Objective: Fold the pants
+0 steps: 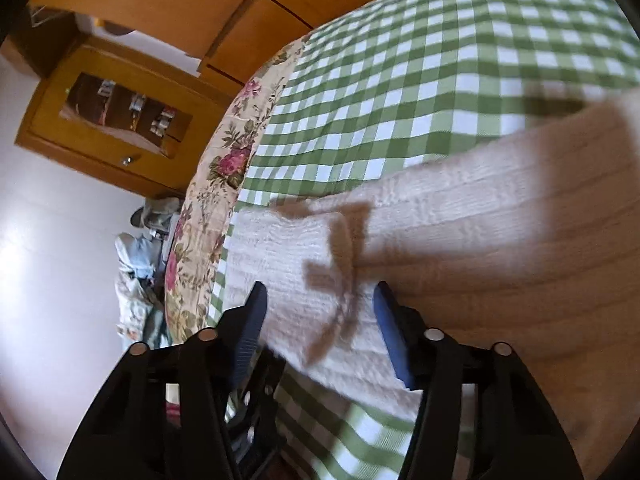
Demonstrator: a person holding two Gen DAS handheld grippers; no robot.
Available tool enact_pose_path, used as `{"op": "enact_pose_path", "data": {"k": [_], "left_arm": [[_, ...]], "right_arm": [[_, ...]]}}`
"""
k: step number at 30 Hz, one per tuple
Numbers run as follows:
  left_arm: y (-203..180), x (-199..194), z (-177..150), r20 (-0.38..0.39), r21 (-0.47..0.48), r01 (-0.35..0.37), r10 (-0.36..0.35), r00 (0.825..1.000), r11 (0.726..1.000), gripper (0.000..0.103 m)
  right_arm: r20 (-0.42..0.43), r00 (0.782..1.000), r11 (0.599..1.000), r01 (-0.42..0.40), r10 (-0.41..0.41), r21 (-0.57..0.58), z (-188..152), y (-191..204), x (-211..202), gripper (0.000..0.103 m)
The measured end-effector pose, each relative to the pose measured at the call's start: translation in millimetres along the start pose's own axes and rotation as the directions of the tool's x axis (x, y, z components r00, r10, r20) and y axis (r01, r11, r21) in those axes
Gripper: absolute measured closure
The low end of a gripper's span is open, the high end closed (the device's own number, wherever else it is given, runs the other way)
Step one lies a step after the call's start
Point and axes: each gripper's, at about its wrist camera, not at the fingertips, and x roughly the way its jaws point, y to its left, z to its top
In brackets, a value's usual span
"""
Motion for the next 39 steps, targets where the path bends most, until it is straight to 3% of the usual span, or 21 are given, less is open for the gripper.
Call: {"op": "enact_pose_path", "data": {"k": [1,3,5,8,10,15,20,29,39], "left_arm": [[0,2,0,0.001,0.0,0.0,0.0,1.0,1.0,0.027],[-1,2,-1,0.007,0.001,-0.002,0.002,1.0,1.0,0.027],[-1,2,-1,0.011,0.002,-0.005,0.005,1.0,1.0,0.027],[-3,-3,-3,0.027,0.011,-0.02,0.02,0.999,1.0,0.026],[-4,-7,-4,0.045,0.017,-0.034,0.034,0.998,0.999,0.015],[-1,-20,-8,0.099,0.002,-0.04,0.04,0.994,0.999,0.011],[-1,-20,-8,0.089,0.002,-0.051,0.05,0.995,0.999,0.009],[-27,-18,-8,0.037,0.139,-0.109,0.105,0.994,0.984,0.003],[-69,-35,-12,-0.021,0.13,0.043,-0.04,0.999,0.991,0.003]], "right_arm": [[0.002,1.0,1.0,-0.018,0.018,0.012,1,0,4,0.065],[-0.012,0.999,0.999,-0.037,0.037,0.025,3,1,10,0.096],[-0.018,0.999,0.999,-0.043,0.043,0.009,2,4,9,0.096],[0.042,0.999,0.998,-0.009,0.011,-0.064,3,15,-7,0.097],[0.103,0.995,0.997,0.005,0.003,-0.081,7,17,-30,0.097],[0.235,0.971,0.989,0.067,-0.033,-0.136,18,12,-96,0.097],[0.308,0.949,0.984,0.119,-0.074,-0.13,16,-13,-156,0.097],[0.389,0.906,0.979,0.201,-0.168,-0.045,-11,-78,-234,0.097],[0.463,0.835,0.955,0.266,-0.298,0.135,-33,-165,-305,0.097]]}}
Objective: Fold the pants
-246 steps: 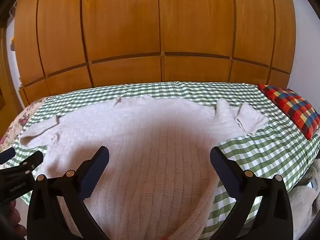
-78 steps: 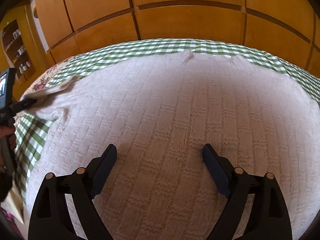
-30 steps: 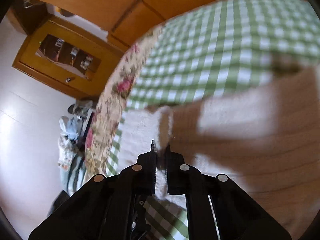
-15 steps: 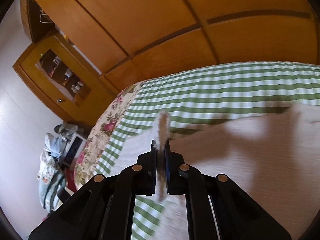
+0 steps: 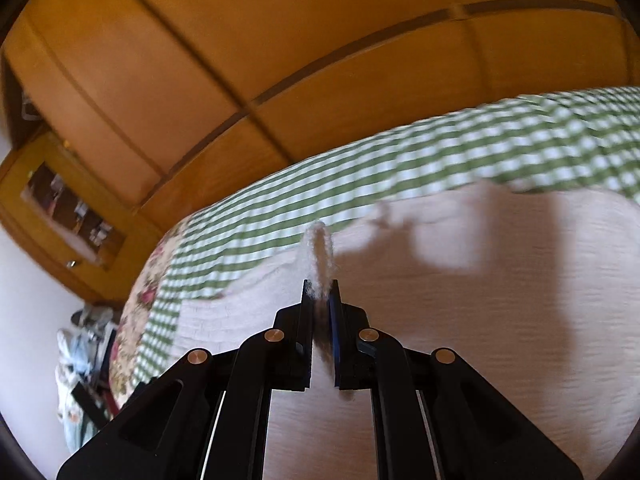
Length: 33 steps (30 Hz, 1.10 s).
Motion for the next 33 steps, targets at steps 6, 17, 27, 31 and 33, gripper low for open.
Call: {"op": "enact_pose_path", "data": {"k": [6,17,27,31,33], "left_arm": [[-41,4,0,-0.066,0.057,0.063,-0.059,0.996,0.996,0.003],[-99,29,20,-0.185,0.041,0.091,-0.082,0.979,0.995,0.003],[-125,65,12,-0.249,0.124,0.01,0.021,0.968,0.992,0.003],[-123,65,13,-0.251,0.115,0.015,0.014,0.968,0.993,0.003],[-124,65,11,-0.249,0.118,0.016,0.014,0.968,0.993,0.002]], "right_arm": [[0.022,0.997,0.996,0.073,-0.075,0.054,2,-46,-8,0.097],[-0.025,0.998,0.971,-0.046,0.054,0.234,-24,-95,6,0.035],[-0.097,0.995,0.998,0.043,-0.038,0.045,-31,-68,23,0.094],[-0.038,0.998,0.998,0.049,-0.047,0.041,-29,-56,3,0.096],[-0.039,0.995,0.993,0.099,-0.097,0.067,-31,-61,-2,0.096]]}}
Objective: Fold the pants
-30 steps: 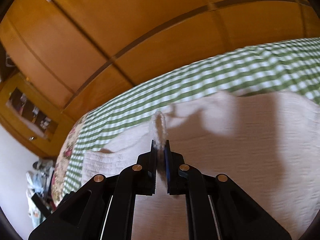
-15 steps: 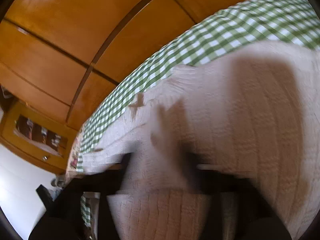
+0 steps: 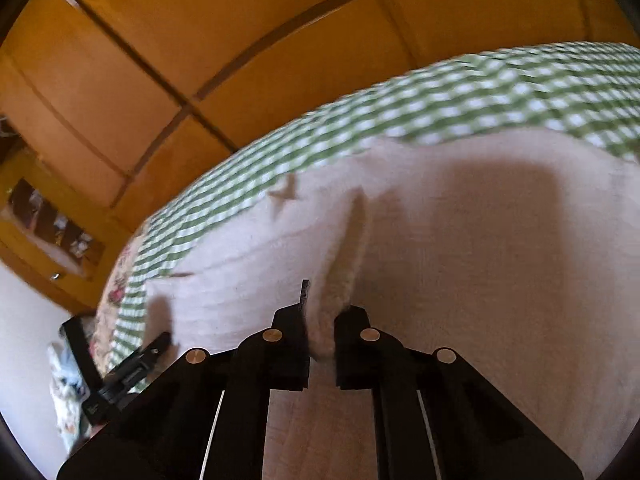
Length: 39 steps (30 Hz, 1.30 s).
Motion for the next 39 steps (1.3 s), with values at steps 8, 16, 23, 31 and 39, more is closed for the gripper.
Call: {"op": "enact_pose_path", "data": {"k": [8,16,23,31,39], "left_arm": [[8,-10,4,0.012,-0.056,0.04,-0.04,0.999,0.998,0.003],[5,15,35,-0.009,-0.054,-0.08,0.079,0.997,0.995,0.003],[6,35,32,0.007,-0.052,-0.095,0.096,0.995,0.994,0.002],[2,22,34,0.017,-0.05,-0.118,0.119,0.993,0.992,0.002],[-22,-20,-4,0.094,0.041,-0.075,0.071,0.993,0.996,0.002]], "right_arm": [[0.017,0.998,0.998,0.054,-0.054,-0.026,-11,-19,16,0.096],[0.107,0.993,0.998,0.058,-0.057,-0.007,-7,-20,-3,0.096],[0.086,0.992,0.996,0.089,-0.09,0.009,-11,-34,12,0.096],[0.095,0.994,0.998,0.05,-0.054,0.037,-14,-43,9,0.096],[0.204,0.962,0.983,0.177,-0.182,0.044,-22,-31,-39,0.08]]}}
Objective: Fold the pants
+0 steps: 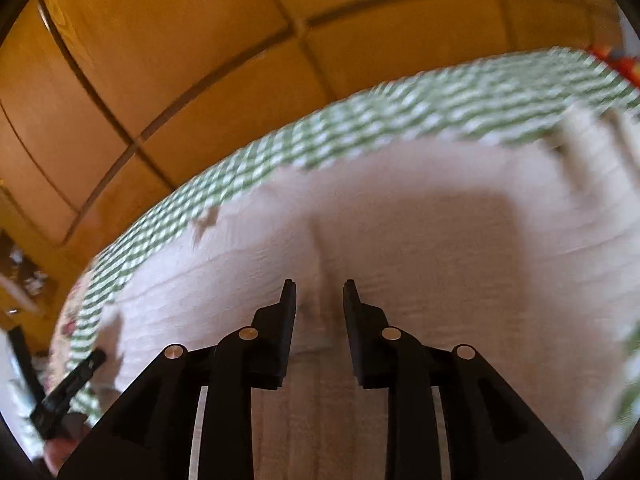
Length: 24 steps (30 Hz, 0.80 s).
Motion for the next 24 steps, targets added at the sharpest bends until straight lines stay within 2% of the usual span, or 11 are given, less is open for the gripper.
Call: {"op": "enact_pose_path", "data": {"k": [2,5,8,9,11,13,15,16,17,19,24], "left_arm": [[-9,3,-5,-0.008,0.041,0.017,-0.016,1.0,0.999,0.002],[-16,13,-4,-0.038,0.071,-0.009,0.012,0.999,0.997,0.002],[-9,22,-5,-0.068,0.035,0.031,-0.028,0.997,0.999,0.002],[-7,24,-5,-0.073,0.02,0.048,-0.047,0.996,0.999,0.002],[-1,27,-6,-0.082,-0.016,0.087,-0.088,0.993,0.996,0.002],[-4,26,-7,-0.074,-0.007,0.076,-0.077,0.994,0.997,0.002],[-6,26,-8,-0.068,0.004,0.064,-0.063,0.996,0.998,0.002],[-5,26,-9,-0.067,0.002,0.065,-0.064,0.996,0.998,0.002],[-4,26,-9,-0.067,-0.001,0.068,-0.068,0.995,0.998,0.002],[-4,25,-10,-0.064,-0.009,0.074,-0.074,0.995,0.997,0.002],[-1,24,-10,-0.06,-0.013,0.075,-0.075,0.995,0.997,0.002]], "right_arm": [[0.018,1.0,0.997,-0.016,0.017,-0.079,2,13,-8,0.08],[-0.001,0.999,0.966,-0.038,0.039,-0.255,-1,43,-5,0.08],[-0.064,0.997,0.95,0.025,-0.047,-0.312,-7,52,17,0.08],[-0.089,0.991,0.951,0.069,-0.1,-0.3,-9,46,29,0.081],[-0.093,0.993,0.968,0.047,-0.072,-0.247,-10,34,32,0.081],[-0.081,0.996,0.976,0.02,-0.039,-0.216,-8,29,23,0.08],[-0.053,0.998,0.984,-0.023,0.014,-0.177,-7,21,4,0.07],[-0.036,0.999,0.988,-0.031,0.025,-0.154,-6,16,-5,0.055],[-0.009,1.0,0.992,-0.031,0.03,-0.123,-6,7,-17,0.048],[0.031,0.999,0.997,-0.026,0.029,-0.074,-4,-12,-40,0.048],[0.105,0.992,0.995,0.061,-0.07,0.084,5,-77,-83,0.048]]}}
